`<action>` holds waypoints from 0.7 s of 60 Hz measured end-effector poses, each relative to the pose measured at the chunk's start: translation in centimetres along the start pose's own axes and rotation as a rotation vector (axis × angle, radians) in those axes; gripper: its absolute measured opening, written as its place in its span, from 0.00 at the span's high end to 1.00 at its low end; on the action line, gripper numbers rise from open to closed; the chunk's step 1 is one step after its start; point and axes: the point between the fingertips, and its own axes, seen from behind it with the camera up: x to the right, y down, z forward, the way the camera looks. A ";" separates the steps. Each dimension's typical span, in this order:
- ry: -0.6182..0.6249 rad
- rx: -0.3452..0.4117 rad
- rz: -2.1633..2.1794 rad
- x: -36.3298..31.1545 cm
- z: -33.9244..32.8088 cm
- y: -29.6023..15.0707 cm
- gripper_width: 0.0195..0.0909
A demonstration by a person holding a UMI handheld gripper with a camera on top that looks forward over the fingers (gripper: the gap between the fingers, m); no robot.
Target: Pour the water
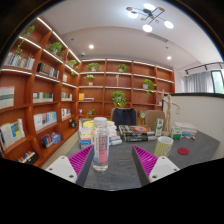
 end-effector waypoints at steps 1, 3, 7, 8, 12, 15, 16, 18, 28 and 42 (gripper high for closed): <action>0.001 0.003 -0.004 -2.1 0.5 0.3 0.15; -0.012 0.004 -0.005 -2.5 0.9 0.2 0.15; -0.042 0.004 0.010 -2.9 1.5 0.2 0.15; -0.055 0.007 0.013 -3.5 3.1 0.7 0.15; -0.084 0.012 0.025 -5.2 6.4 1.3 0.15; -0.075 0.003 0.034 -7.5 8.8 2.7 0.15; -0.071 -0.001 0.034 -7.8 9.5 3.0 0.15; -0.063 -0.006 0.034 -8.3 10.5 3.5 0.15; -0.042 0.056 0.066 -8.8 12.7 2.6 0.28; -0.048 0.033 0.061 -8.2 13.5 2.5 0.63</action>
